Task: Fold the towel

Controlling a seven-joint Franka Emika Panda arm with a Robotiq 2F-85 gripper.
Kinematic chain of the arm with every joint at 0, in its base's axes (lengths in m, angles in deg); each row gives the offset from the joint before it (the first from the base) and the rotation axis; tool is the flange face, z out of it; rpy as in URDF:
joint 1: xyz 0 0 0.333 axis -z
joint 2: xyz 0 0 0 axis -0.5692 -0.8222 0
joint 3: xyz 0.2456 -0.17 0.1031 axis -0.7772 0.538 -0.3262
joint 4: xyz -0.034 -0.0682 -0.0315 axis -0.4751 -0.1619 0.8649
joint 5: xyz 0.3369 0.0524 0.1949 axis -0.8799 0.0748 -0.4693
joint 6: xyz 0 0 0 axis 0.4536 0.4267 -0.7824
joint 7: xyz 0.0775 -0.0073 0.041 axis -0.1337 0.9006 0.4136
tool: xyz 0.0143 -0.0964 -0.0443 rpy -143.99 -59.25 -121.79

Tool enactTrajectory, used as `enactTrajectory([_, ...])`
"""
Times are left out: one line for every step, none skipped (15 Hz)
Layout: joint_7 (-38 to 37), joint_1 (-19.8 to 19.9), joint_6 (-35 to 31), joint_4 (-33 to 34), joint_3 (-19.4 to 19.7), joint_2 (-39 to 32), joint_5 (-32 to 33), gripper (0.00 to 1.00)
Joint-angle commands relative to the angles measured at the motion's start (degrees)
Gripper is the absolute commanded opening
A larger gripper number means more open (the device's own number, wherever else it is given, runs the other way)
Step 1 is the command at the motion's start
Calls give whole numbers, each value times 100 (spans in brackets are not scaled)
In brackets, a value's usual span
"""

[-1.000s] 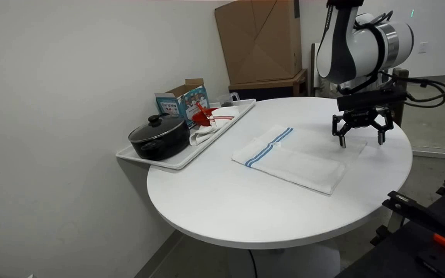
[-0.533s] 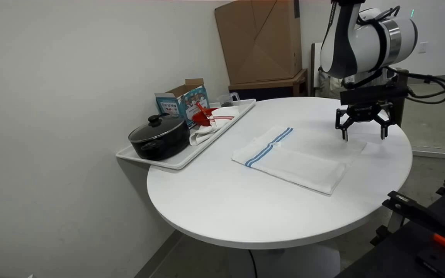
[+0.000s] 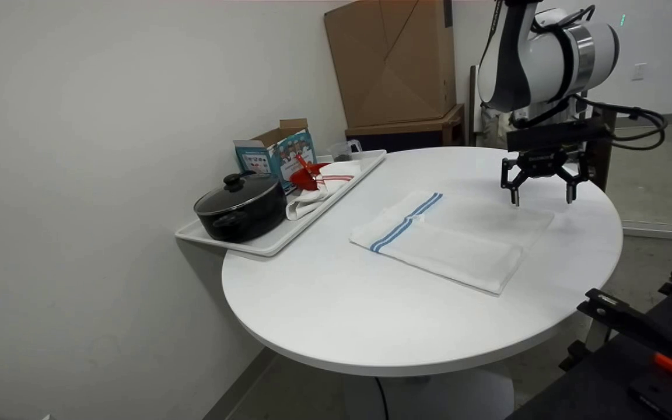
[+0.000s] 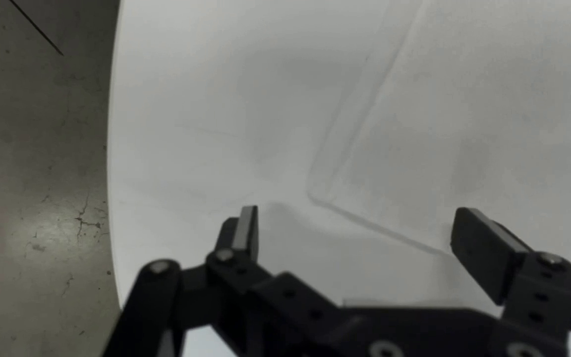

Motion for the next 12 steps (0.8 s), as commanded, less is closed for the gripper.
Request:
enactTrajectory([100,-85,361,254,37,-193,-61,100])
enactTrajectory([90,-95,453,303,42,-243,-54,100])
enactTrajectory([75,-103,544,356,50,-297,-49,100])
enactTrajectory([58,-108,616,410,58,-356,-50,100])
enactTrajectory([14,-123,646,465,75,-423,-56,100])
enactTrajectory([-12,-134,664,508,87,-470,-57,100])
enactTrajectory([-49,-146,631,543,99,-516,-70,98])
enactTrajectory([-83,-161,608,571,107,-540,-79,74])
enactTrajectory([-119,-195,535,570,129,-552,-66,74])
enactTrajectory([-124,-206,544,587,131,-561,-63,69])
enactTrajectory([-133,-226,565,602,137,-559,-55,60])
enactTrajectory([-145,-250,568,607,153,-547,-48,53])
